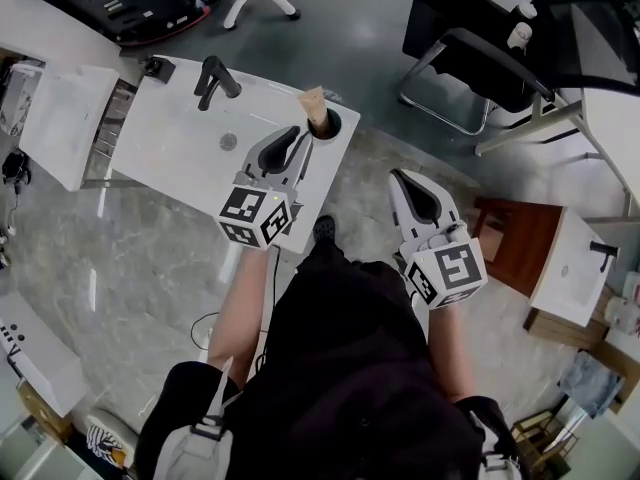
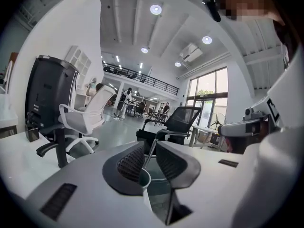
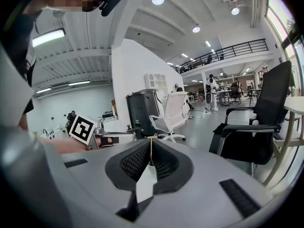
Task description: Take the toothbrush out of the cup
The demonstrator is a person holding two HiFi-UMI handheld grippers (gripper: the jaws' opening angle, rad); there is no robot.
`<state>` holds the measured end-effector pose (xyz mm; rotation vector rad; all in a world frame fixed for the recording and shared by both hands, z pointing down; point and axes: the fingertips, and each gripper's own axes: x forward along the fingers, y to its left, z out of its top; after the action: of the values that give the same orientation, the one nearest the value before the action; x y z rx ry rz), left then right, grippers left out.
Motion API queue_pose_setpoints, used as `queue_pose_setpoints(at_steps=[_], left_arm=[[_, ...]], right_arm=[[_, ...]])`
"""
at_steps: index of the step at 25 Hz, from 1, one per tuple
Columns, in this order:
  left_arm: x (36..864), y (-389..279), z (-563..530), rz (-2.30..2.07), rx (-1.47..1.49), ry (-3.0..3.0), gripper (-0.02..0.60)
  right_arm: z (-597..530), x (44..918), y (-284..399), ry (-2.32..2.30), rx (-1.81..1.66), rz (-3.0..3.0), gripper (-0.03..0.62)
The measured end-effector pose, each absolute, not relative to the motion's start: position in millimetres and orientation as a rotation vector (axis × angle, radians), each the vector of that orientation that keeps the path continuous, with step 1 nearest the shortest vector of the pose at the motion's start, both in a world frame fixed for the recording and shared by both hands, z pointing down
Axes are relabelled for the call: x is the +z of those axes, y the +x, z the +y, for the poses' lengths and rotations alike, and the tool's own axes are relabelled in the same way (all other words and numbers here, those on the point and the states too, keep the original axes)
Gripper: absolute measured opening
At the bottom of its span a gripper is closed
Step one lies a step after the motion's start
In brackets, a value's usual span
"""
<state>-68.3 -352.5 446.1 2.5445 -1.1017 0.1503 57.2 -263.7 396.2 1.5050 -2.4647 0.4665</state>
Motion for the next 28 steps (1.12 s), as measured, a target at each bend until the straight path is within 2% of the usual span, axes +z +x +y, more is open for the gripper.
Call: queue_pose_setpoints(at_steps=[15, 22, 28], left_arm=[[524.4, -60.2, -409.1, -1.025, 0.263, 2.458, 0.137], [541.2, -50.6, -418.4, -0.999, 0.301, 2.445, 0.136], [543.8, -50.7, -420.3, -1.013, 0.31, 2.44, 0.087]], right_arm=[[-280.3, 426.5, 61.8, 1.558, 0.584, -2.314, 0.032], [-282.3, 432.7, 71.0, 1.573, 0.595, -2.292, 0.032], [-282.7, 430.4, 72.4, 1.584, 0.613, -2.3, 0.032]])
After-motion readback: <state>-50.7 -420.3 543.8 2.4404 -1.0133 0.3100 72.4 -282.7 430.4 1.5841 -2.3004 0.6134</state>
